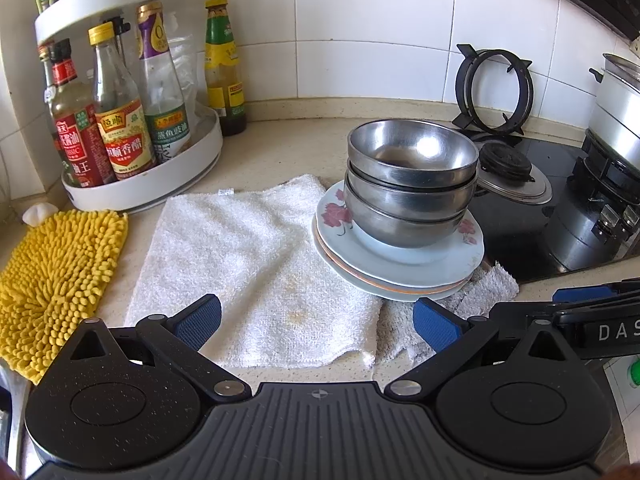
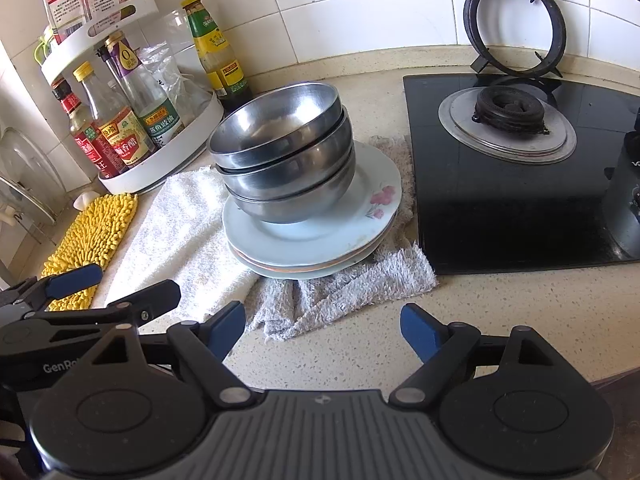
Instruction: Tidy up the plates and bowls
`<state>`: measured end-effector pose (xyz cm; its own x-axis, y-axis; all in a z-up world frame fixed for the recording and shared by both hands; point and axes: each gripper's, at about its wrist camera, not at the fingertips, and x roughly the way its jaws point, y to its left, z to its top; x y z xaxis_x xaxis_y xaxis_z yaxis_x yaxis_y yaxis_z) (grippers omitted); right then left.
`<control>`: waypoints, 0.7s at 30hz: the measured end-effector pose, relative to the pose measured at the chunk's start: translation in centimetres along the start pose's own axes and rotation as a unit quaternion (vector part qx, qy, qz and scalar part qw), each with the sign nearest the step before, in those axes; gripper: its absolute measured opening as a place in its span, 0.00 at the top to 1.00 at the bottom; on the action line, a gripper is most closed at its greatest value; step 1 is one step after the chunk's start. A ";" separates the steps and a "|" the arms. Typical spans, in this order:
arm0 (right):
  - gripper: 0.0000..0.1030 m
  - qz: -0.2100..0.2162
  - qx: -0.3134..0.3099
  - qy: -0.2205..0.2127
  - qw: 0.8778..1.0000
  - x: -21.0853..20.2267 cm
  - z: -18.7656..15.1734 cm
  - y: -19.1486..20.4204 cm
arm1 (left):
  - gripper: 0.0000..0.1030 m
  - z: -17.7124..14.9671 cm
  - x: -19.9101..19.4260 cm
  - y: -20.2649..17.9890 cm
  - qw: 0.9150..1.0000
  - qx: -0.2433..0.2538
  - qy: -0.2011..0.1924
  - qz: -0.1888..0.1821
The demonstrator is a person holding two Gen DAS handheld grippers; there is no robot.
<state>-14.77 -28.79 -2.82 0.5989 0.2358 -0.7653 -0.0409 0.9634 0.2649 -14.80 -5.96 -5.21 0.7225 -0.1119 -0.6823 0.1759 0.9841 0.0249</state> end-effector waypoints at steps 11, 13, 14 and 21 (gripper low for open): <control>0.13 0.010 0.011 0.003 1.000 0.1 0.0 -0.3 | 0.00 -0.2 0.2 0.0 1.000 -0.017 0.004 0.011; 0.13 0.010 0.011 0.004 1.000 0.1 -0.1 -0.3 | 0.00 -0.2 0.3 -0.1 1.000 -0.017 0.006 0.011; 0.13 0.012 0.011 0.004 1.000 0.1 -0.1 -0.4 | 0.00 -0.2 0.3 -0.1 1.000 -0.016 0.006 0.012; 0.09 0.012 0.011 0.000 1.000 0.1 0.1 -0.6 | 0.00 0.0 0.2 0.0 1.000 -0.020 0.004 0.005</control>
<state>-14.62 -29.37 -2.97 0.5973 0.2582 -0.7593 -0.0372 0.9547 0.2953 -14.66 -5.95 -5.40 0.7181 -0.1003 -0.6886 0.1414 0.9899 0.0033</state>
